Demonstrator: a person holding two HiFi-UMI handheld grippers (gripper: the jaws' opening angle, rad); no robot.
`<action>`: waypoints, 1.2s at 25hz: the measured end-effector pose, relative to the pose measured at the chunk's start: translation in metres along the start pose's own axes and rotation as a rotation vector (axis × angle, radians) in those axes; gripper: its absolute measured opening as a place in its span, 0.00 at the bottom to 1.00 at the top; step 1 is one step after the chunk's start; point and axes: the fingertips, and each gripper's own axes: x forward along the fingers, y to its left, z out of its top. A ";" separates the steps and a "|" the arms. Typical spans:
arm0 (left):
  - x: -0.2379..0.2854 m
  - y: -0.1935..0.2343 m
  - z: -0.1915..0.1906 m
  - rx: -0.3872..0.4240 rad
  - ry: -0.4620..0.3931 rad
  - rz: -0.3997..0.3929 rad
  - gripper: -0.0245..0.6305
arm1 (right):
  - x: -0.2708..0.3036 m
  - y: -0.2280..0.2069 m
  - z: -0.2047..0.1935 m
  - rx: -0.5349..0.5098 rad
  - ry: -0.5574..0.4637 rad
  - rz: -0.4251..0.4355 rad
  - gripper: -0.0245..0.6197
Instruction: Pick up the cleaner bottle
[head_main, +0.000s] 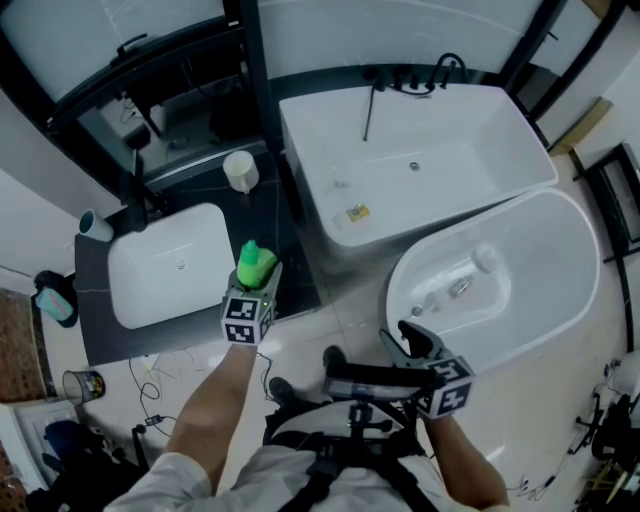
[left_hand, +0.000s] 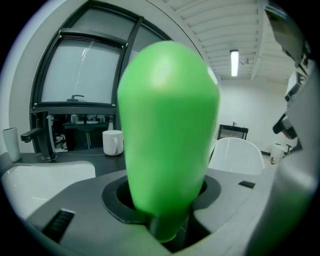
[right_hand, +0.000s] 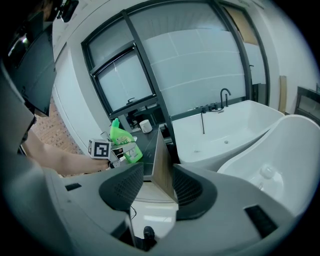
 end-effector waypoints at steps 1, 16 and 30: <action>0.000 0.000 0.001 0.002 -0.005 0.003 0.32 | 0.000 0.000 0.000 0.001 0.001 0.000 0.32; -0.023 -0.005 0.050 -0.053 -0.098 -0.011 0.30 | 0.011 0.005 0.006 -0.009 -0.009 0.032 0.32; -0.097 0.000 0.119 -0.065 -0.262 0.026 0.30 | 0.023 0.039 0.029 -0.038 -0.063 0.126 0.32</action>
